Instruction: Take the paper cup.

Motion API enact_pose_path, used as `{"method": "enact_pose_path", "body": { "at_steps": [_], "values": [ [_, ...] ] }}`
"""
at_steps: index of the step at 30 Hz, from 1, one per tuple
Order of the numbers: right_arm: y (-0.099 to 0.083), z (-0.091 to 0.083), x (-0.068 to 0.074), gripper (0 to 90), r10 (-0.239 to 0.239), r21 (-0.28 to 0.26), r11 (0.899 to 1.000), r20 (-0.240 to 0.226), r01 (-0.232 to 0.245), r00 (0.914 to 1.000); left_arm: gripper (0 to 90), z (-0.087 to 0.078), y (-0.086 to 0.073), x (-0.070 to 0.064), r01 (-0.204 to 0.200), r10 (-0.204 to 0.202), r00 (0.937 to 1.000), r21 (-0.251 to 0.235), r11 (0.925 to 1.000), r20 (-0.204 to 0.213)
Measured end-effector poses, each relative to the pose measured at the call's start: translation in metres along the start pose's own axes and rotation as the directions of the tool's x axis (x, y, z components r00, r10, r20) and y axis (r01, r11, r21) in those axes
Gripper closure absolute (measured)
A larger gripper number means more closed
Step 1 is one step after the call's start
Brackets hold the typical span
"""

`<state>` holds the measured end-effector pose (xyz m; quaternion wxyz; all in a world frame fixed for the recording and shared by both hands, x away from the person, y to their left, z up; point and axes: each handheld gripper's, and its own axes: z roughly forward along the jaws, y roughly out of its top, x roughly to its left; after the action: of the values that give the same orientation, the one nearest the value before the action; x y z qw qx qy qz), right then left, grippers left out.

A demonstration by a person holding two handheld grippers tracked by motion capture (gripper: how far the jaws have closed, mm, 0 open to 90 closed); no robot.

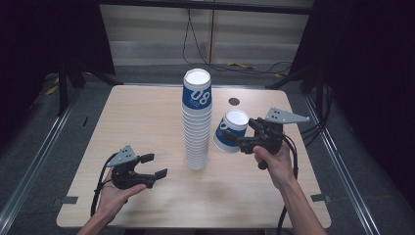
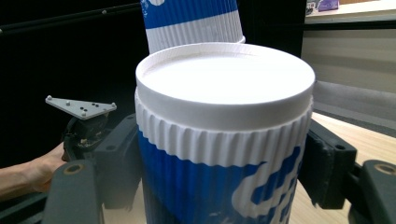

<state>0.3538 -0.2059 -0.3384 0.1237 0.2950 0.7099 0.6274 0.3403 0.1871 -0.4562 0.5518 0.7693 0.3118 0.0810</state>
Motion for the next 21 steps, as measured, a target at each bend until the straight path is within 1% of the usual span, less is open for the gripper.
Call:
{"method": "enact_pose_path", "body": {
  "at_steps": [3, 5, 6, 7, 8, 9, 10, 13, 14, 15, 16, 17, 18, 19, 21],
  "values": [
    [-0.004, 0.003, 0.0, 26.2, 0.009, 0.012, 1.0, -0.006, -0.009, 0.9999, 18.9, 0.003, 0.003, -0.001, -0.002, 0.002, 0.9999, -0.006, 1.0, 0.013],
    [-0.007, 0.005, 0.0, 26.2, 0.005, 0.019, 1.0, -0.011, -0.005, 0.9999, 18.7, 0.007, 0.003, 0.0, 0.003, -0.003, 0.9999, 0.0, 1.0, 0.013],
    [-0.009, 0.006, 0.001, 26.1, 0.009, 0.023, 1.0, -0.011, -0.009, 0.9999, 18.1, 0.009, 0.003, 0.0, 0.013, -0.013, 0.9998, 0.005, 0.9999, 0.014],
    [-0.01, 0.008, 0.002, 26.1, 0.013, 0.023, 1.0, -0.016, -0.013, 0.9998, 18.1, 0.01, 0.004, 0.001, 0.013, -0.013, 0.9997, 0.007, 0.9999, 0.022],
    [-0.011, 0.01, 0.003, 26.1, 0.015, 0.022, 1.0, -0.025, -0.014, 0.9996, 18.1, 0.011, 0.004, 0.001, 0.008, -0.008, 0.9997, 0.007, 0.9999, 0.021],
    [-0.013, 0.013, 0.005, 26.1, 0.005, 0.028, 1.0, -0.031, -0.004, 0.9995, 18.1, 0.012, 0.004, 0.001, 0.008, -0.009, 0.9998, 0.012, 0.9999, 0.019],
    [-0.013, 0.013, 0.005, 26.1, 0.005, 0.028, 1.0, -0.031, -0.004, 0.9995, 18.1, 0.012, 0.005, 0.001, 0.009, -0.009, 0.9997, 0.014, 0.9999, 0.025],
    [-0.016, 0.016, 0.006, 26.2, 0.015, 0.025, 1.0, -0.046, -0.014, 0.9988, 18.1, 0.015, 0.011, -0.001, 0.001, -0.001, 0.9995, -0.003, 1.0, 0.031],
    [-0.018, 0.018, 0.006, 26.1, 0.016, 0.025, 1.0, -0.054, -0.015, 0.9984, 18.1, 0.016, 0.014, -0.003, 0.011, -0.01, 0.9994, -0.021, 0.9997, 0.034],
    [-0.02, 0.02, 0.007, 26.1, 0.019, 0.031, 0.999, -0.057, -0.017, 0.9982, 18.3, 0.017, 0.018, -0.005, 0.021, -0.019, 0.9987, -0.037, 0.9991, 0.047],
    [-0.022, 0.022, 0.008, 26.1, 0.02, 0.04, 0.999, -0.059, -0.018, 0.998, 18.7, 0.017, 0.021, -0.007, 0.018, -0.015, 0.9984, -0.047, 0.9987, 0.054],
    [-0.025, 0.024, 0.009, 26.2, 0.021, 0.047, 0.999, -0.062, -0.018, 0.9979, 18.9, 0.019, 0.023, -0.01, 0.01, -0.007, 0.9983, -0.043, 0.999, 0.058],
    [-0.027, 0.025, 0.009, 26.2, 0.02, 0.053, 0.998, -0.06, -0.017, 0.998, 18.7, 0.02, 0.026, -0.014, -0.012, 0.015, 0.9979, -0.035, 0.9993, 0.063],
    [-0.03, 0.027, 0.01, 26.2, 0.022, 0.06, 0.998, -0.066, -0.018, 0.9976, 18.7, 0.021, 0.028, -0.015, -0.021, 0.024, 0.9976, -0.038, 0.999, 0.066],
    [-0.034, 0.028, 0.011, 26.1, 0.023, 0.067, 0.998, -0.069, -0.019, 0.9973, 18.4, 0.023, 0.031, -0.02, -0.029, 0.032, 0.9963, -0.039, 0.9988, 0.08]
  ]
}}
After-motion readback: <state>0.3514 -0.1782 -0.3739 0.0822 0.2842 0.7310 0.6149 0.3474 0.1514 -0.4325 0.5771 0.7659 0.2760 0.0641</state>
